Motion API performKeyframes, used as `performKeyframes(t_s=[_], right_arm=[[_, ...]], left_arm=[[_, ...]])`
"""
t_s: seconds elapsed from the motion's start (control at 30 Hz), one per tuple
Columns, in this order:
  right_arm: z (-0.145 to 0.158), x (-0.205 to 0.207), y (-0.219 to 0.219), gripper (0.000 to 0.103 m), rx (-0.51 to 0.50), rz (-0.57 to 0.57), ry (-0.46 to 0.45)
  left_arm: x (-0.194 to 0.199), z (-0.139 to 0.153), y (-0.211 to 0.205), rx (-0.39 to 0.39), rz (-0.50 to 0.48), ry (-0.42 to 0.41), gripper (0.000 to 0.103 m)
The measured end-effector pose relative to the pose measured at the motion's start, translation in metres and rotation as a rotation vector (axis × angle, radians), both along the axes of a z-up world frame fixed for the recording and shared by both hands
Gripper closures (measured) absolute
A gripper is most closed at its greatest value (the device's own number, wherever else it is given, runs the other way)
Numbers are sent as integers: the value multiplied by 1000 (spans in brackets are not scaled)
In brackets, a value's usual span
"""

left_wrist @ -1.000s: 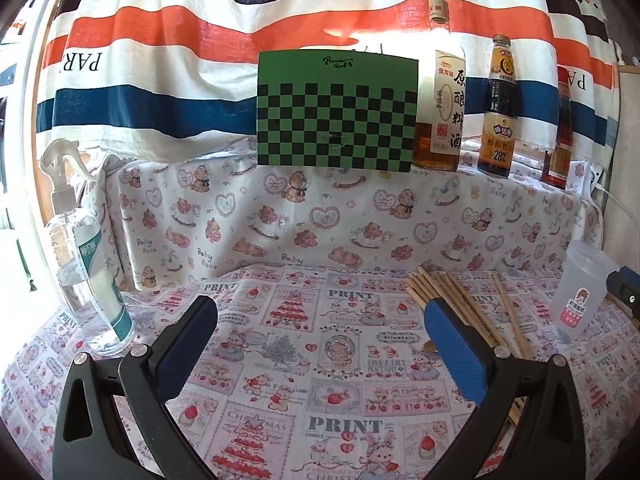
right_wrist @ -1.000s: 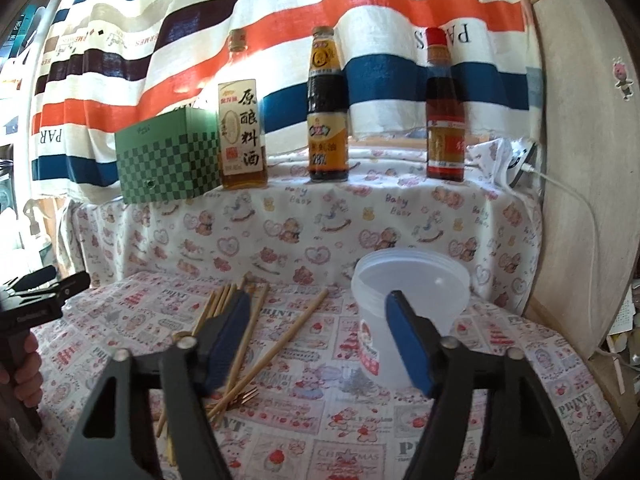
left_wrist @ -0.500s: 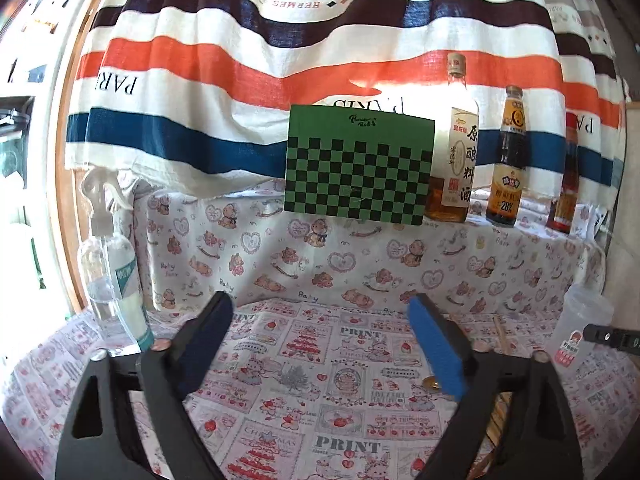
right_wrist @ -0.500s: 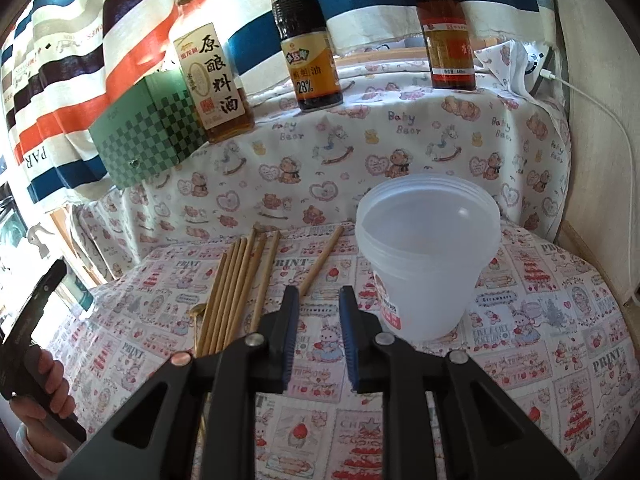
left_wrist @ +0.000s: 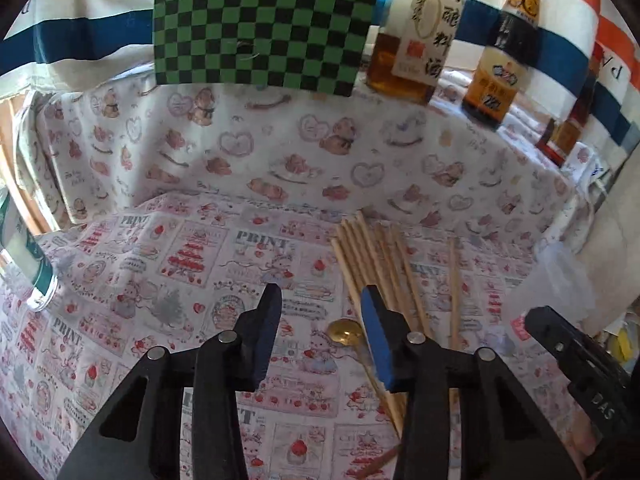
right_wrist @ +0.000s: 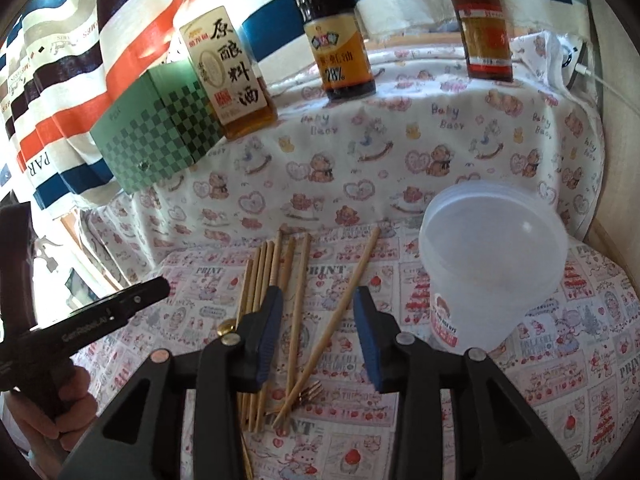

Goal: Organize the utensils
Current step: 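Lower the left tool onto the gold spoon and close on its handle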

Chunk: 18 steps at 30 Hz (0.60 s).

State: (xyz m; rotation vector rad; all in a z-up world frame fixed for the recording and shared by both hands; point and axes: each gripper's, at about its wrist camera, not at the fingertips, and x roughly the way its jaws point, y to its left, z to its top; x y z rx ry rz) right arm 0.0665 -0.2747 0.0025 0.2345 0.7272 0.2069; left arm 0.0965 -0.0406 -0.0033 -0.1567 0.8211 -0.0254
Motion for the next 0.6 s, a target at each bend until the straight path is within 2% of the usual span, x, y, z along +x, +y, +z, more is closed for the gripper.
performKeyframes(t_s=[0.03,0.13,0.3,0.4,0.47,0.57,0.6], right_arm=[[-4,1,-2,69,-10,-13,13],[-8,4,-6,69,-57,-62,26],[-10,7,-4,69,-28,-44,55],[-7,4,-3,69,-51,-56,38],[-5,3,-5,69,-47,-67,30],[-3,3,-10,69,-25,-83,28],[-3,3,-12,69,-22,-87,28]], left_arm=[[3,-5,-2,-6,4,17,69],[12,-20,-1,-140,-69,92,71],[18,-39,-5,-151,-77,147,73],[23,-54,-5,-249,-108,242,74],[24,-58,-7,-291,-128,262,75],[23,-60,-10,-269,-128,254,85],[23,-61,-11,-270,-129,257,93]])
